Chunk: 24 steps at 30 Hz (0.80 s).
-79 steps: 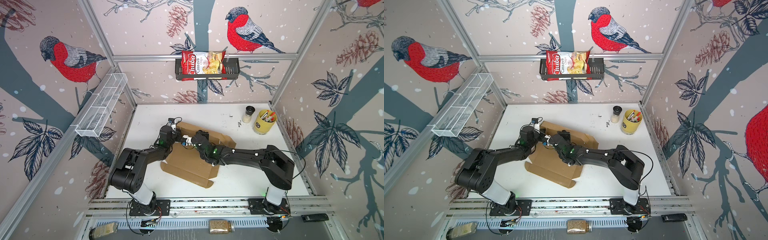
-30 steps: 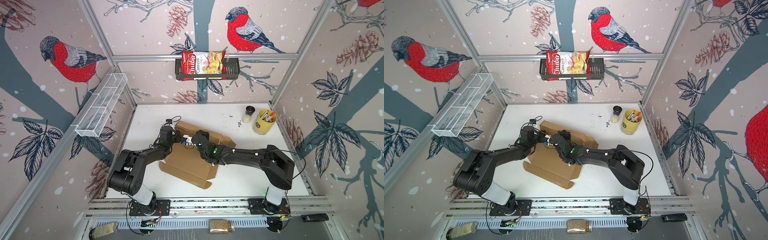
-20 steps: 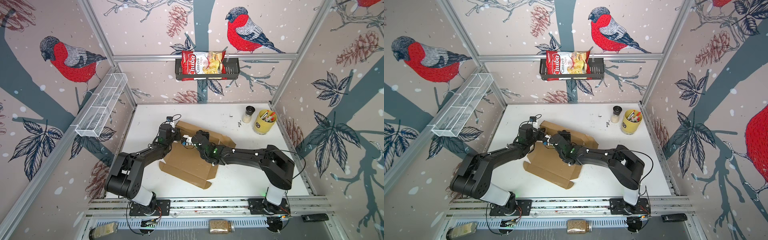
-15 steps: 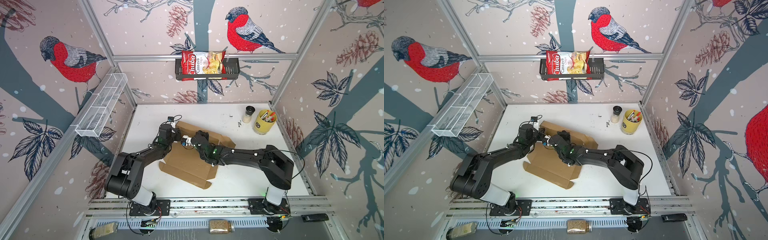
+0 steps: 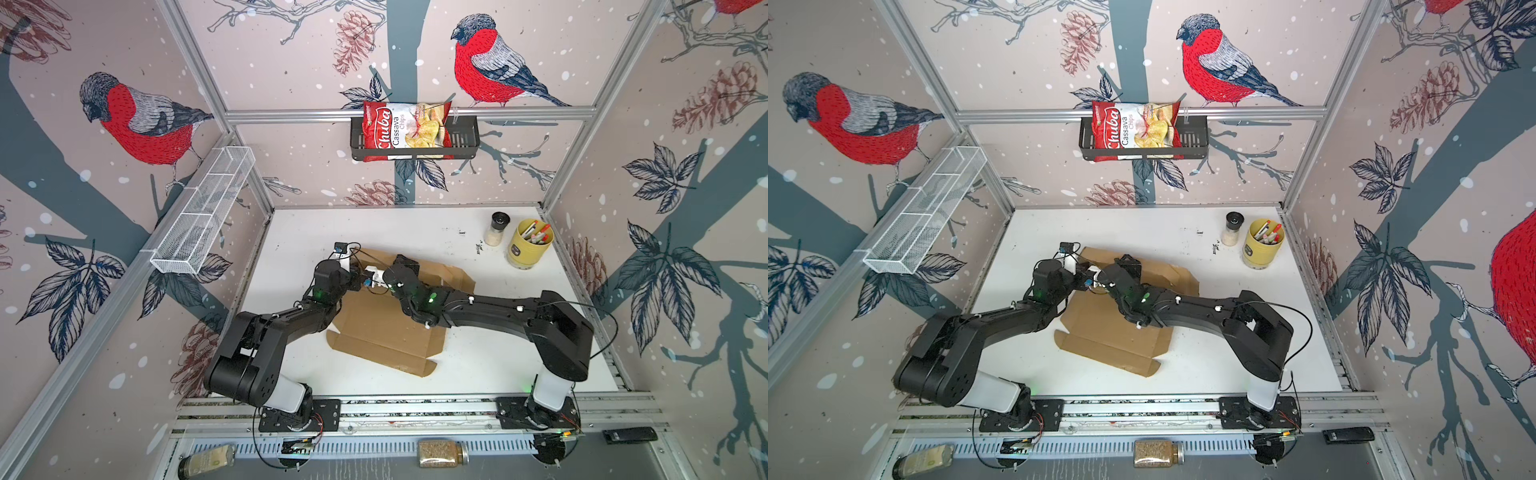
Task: Fold the paper box
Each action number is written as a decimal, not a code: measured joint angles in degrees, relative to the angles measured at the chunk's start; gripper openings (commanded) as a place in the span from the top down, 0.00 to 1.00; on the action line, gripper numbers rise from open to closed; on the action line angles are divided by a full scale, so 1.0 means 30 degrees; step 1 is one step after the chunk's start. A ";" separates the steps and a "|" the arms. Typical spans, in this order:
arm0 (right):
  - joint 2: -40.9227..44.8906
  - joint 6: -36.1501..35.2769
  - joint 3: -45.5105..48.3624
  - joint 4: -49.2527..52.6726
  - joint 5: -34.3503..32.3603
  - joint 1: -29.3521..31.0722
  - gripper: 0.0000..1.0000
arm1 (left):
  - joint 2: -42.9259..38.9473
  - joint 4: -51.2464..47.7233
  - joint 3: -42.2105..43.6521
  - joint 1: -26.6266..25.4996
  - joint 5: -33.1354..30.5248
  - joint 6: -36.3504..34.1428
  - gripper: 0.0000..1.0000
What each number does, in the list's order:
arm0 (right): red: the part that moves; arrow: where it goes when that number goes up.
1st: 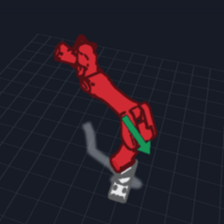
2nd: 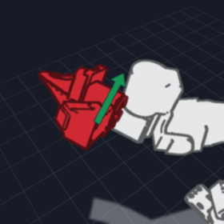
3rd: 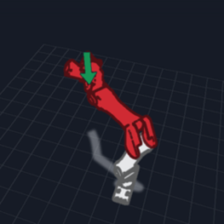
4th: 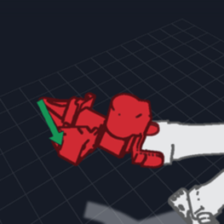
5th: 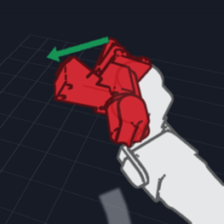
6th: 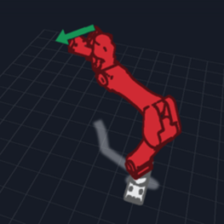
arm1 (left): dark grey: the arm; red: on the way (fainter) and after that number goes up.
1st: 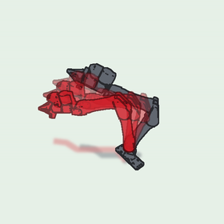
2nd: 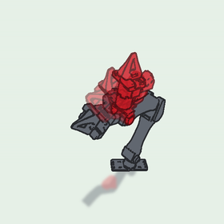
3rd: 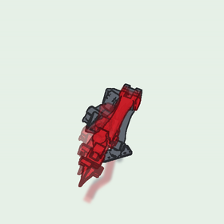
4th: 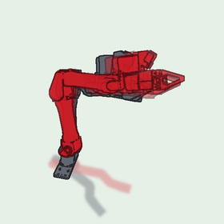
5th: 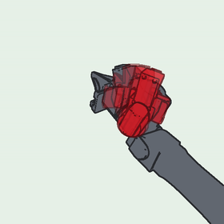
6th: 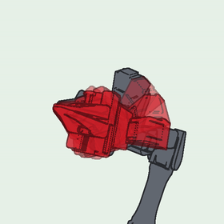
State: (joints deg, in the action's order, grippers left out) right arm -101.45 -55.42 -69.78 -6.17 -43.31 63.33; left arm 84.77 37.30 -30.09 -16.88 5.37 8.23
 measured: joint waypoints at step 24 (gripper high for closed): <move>0.6572 1.4688 0.1596 0.2069 1.1948 -0.4699 0.41 | -0.0219 0.2404 0.1377 -0.1610 -0.1275 -0.0882 0.92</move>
State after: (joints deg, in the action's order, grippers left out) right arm -81.73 -11.35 -64.99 0.03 -7.46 49.23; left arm 84.12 44.51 -25.96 -21.71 1.54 5.58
